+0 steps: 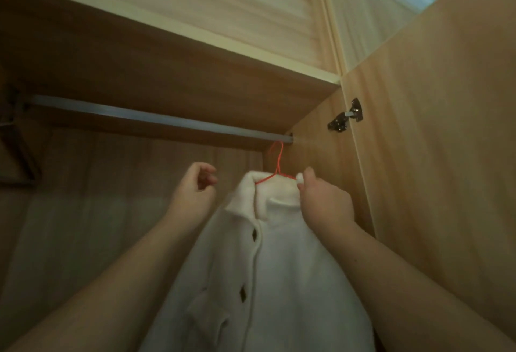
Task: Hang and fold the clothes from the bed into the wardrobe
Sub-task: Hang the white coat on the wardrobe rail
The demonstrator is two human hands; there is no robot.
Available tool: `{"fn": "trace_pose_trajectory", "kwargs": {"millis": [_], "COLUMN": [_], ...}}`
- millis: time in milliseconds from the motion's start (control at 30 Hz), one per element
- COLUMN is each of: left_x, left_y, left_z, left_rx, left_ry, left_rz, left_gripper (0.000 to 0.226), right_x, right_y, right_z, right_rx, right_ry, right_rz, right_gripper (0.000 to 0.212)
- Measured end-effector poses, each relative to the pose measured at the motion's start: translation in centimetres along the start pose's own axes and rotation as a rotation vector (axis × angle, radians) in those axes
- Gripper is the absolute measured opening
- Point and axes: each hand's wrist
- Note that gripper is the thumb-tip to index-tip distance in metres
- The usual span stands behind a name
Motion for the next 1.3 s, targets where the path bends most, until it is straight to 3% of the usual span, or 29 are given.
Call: {"fn": "trace_pose_trajectory", "kwargs": {"millis": [267, 500, 767, 1100, 1300], "left_x": [5.2, 10.4, 13.2, 11.4, 8.2], "left_y": [-4.8, -7.4, -11.4, -14.1, -13.0], "left_z": [3.3, 6.1, 8.7, 9.9, 9.2], "left_rx": [-0.047, -0.044, -0.048, -0.063, -0.124], "left_ry": [0.014, 0.062, 0.061, 0.050, 0.015], "left_rz": [0.053, 0.137, 0.152, 0.111, 0.059], "left_gripper": [0.033, 0.031, 0.030, 0.031, 0.040], "right_x": [7.6, 13.6, 18.0, 16.1, 13.7], "right_y": [0.7, 2.0, 2.6, 2.7, 1.7], "right_z": [4.4, 9.1, 13.2, 15.5, 12.5], "right_rx": [-0.031, -0.098, -0.097, -0.204, -0.281], "right_ry": [0.097, 0.092, 0.117, 0.026, -0.002], "right_rz": [0.005, 0.012, -0.033, -0.065, -0.039], "right_gripper": [0.012, 0.028, 0.032, 0.025, 0.037]}}
Point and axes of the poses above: each hand's wrist, its own x-axis towards the middle knuckle, its own z-axis out of the palm, y = z × x, and after that the axes turned 2 degrees about -x, right-handed
